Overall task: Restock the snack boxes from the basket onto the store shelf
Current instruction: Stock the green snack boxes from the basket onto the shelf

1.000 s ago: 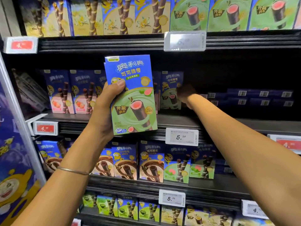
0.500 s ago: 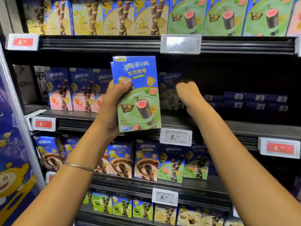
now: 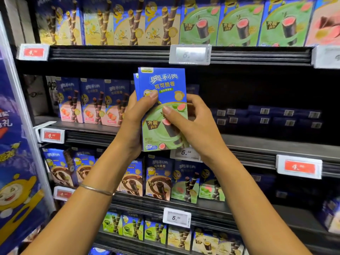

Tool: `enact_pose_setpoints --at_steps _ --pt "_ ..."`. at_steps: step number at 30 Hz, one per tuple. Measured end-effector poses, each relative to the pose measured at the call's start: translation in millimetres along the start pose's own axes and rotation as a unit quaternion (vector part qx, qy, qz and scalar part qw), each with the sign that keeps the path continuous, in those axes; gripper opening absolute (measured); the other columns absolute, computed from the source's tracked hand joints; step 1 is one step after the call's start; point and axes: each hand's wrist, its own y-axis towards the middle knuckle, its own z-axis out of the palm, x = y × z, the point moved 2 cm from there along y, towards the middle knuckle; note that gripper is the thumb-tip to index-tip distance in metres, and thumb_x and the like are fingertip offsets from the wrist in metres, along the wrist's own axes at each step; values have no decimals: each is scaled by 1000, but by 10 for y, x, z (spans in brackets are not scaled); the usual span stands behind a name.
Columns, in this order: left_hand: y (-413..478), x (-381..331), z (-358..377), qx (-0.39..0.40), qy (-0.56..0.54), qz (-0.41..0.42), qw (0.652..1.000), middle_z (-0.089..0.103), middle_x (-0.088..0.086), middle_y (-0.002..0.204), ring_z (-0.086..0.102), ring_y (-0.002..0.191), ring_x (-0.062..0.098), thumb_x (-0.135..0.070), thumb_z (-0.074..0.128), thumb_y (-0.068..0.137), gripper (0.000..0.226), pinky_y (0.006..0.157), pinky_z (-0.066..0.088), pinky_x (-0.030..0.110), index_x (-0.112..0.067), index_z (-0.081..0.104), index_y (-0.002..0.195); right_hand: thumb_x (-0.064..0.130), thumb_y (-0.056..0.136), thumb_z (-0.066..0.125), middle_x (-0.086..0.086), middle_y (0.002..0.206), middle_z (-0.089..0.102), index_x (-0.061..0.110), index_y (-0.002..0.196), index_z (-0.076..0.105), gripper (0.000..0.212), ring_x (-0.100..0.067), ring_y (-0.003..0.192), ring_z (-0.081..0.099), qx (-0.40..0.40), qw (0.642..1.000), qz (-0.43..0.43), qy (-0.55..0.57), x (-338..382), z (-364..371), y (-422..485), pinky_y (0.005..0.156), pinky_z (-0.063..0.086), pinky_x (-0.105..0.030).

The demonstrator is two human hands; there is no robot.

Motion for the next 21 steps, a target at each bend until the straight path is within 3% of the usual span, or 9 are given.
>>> enact_pose_setpoints --at_steps 1,3,7,12,15,17,21 --pt "-17 5 36 3 7 6 1000 66 23 136 68 119 40 -52 65 94 77 94 60 49 -2 46 149 32 89 78 6 109 74 19 124 59 42 -6 97 74 -5 1000 -1 12 5 -12 -12 81 62 -30" --pt "-41 18 104 12 29 23 999 69 18 135 69 119 37 -70 48 87 90 93 61 49 -5 48 149 31 92 75 3 111 74 18 122 59 36 -11 99 74 -19 1000 0 23 20 -29 -36 86 62 -39" --pt "-19 84 148 -12 41 20 999 69 11 137 69 121 35 -79 20 94 89 101 56 58 -17 52 149 28 98 67 0 114 73 14 121 58 28 -12 100 74 -41 998 -6 46 64 -71 -86 87 62 -38" --pt "12 183 66 -70 66 50 994 75 -2 125 75 110 24 -53 57 101 44 85 64 46 -26 52 135 21 99 65 -10 113 75 6 123 60 28 -20 99 75 -24 987 47 151 63 -255 -98 77 61 -32" --pt "37 163 9 -90 65 45 993 78 -6 117 77 106 21 -51 64 97 54 78 65 40 -24 48 140 19 100 63 -11 109 77 5 119 64 24 -24 96 76 -16 988 69 139 38 -507 -7 72 59 -32" --pt "45 131 -33 -107 70 44 991 78 -8 112 78 102 20 -54 65 93 59 74 64 36 -23 48 141 16 99 63 -7 100 77 8 111 68 15 -21 86 75 -8 990 85 109 0 -706 64 61 55 -28" --pt "55 100 -101 -127 61 38 989 79 -5 112 78 99 22 -51 63 99 53 72 65 37 -23 47 141 10 94 69 -6 83 73 9 104 67 10 -14 60 68 -78 986 136 48 -226 -1076 279 44 44 -22"
